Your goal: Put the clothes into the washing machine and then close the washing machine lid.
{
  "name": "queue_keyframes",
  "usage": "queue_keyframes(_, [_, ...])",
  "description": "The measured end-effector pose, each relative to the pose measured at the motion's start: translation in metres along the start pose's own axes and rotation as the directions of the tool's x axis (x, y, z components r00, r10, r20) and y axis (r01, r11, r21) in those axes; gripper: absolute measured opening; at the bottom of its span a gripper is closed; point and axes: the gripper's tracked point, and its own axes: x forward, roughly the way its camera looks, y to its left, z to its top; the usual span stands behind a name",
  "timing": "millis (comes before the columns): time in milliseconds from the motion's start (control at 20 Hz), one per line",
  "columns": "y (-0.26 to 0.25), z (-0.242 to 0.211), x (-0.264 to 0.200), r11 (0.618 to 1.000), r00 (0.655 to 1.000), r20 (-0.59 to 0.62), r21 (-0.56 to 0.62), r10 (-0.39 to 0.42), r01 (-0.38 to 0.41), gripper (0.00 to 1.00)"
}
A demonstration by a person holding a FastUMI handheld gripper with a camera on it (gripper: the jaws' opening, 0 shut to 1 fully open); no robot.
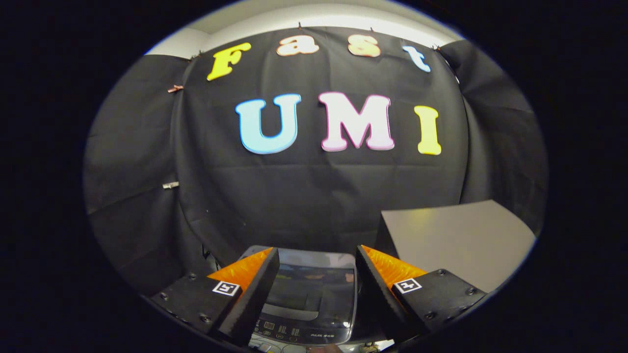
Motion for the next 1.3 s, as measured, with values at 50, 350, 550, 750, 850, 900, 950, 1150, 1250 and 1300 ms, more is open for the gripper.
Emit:
queue_keyframes(50, [-0.002,0.012,-0.011,1.0,0.999,0.036,-0.006,0.007,-0.007,0.98])
queue_keyframes(350, [-0.032,0.071,-0.086,0.999,0.974,0.222,-0.031,0.048,-0.042,0.97])
queue_keyframes(550, [-0.072,0.095,-0.13,0.999,0.949,0.311,-0.024,0.045,-0.04,0.97])
queue_keyframes(750, [-0.105,0.104,-0.173,0.998,0.928,0.368,-0.012,0.054,-0.054,0.97])
queue_keyframes(850, [-0.114,0.102,-0.193,0.997,0.922,0.381,-0.013,0.073,-0.074,0.97])
queue_keyframes(900, [-0.115,0.104,-0.204,0.995,0.913,0.397,-0.012,0.095,-0.098,0.97])
queue_keyframes(950, [-0.116,0.104,-0.216,0.993,0.904,0.412,-0.012,0.112,-0.117,0.97])
queue_keyframes(1150, [-0.145,0.097,-0.25,0.994,0.884,0.456,-0.004,0.099,-0.109,0.97])
queue_keyframes(1250, [-0.148,0.097,-0.263,0.993,0.869,0.482,-0.018,0.111,-0.117,0.97])
queue_keyframes(1300, [-0.151,0.098,-0.267,0.993,0.863,0.492,-0.021,0.111,-0.116,0.97])
